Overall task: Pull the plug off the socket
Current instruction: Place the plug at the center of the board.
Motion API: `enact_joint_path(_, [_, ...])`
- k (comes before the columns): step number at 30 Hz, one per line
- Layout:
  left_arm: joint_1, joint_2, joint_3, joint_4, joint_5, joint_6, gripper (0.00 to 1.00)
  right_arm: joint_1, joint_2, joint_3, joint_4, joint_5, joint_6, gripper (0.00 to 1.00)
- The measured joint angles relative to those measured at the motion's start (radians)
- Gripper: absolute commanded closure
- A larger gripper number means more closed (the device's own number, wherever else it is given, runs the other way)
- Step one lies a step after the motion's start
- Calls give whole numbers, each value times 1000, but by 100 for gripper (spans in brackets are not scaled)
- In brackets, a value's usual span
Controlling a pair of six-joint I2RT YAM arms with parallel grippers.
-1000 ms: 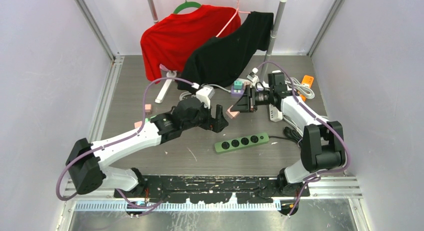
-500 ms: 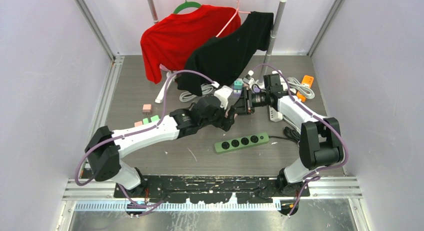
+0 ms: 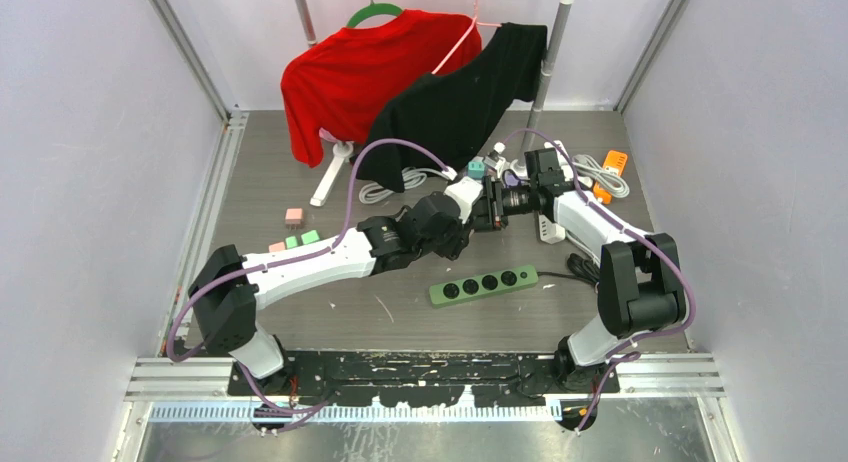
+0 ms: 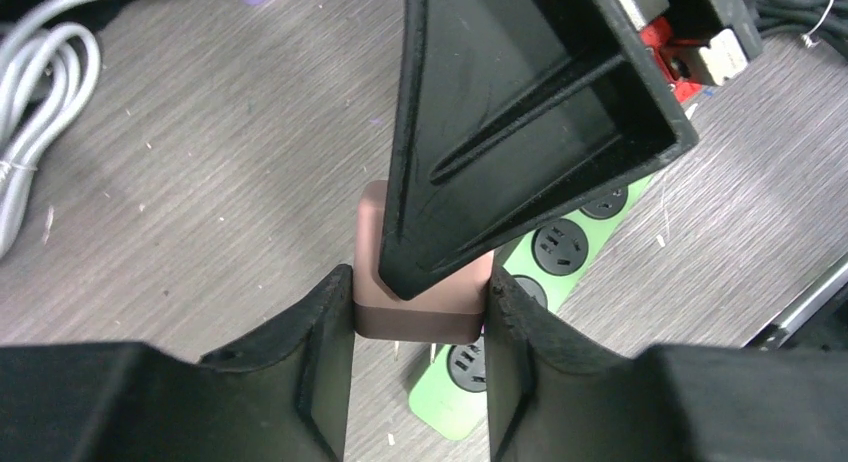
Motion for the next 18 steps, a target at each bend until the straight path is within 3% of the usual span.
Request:
enact_joint_path(3, [-2,-1,-5,5,-5,3,100,1,0,1,-2,-1,-10,52])
enact_joint_path(5, [-2,-8,-23,25,-6,4,100,2,0,2,-8,-2,-27,34])
enact_joint_path(6, [-2,-18,-43,31,-14,4,100,3,0,2,-14,-5,-34,10])
enact_joint_path(7, [0,-29,-62,33,-19,4,100,3,-1,2,-20,-7,-55,1])
enact_joint_path(13, [4,-128,-224,61,-51,-11,100,3,-12,3,-51,-1,-140,0])
enact_joint_path(18, [50,-265,-466,114,-69,-93,100,3,-23,6,-72,31,-186,0])
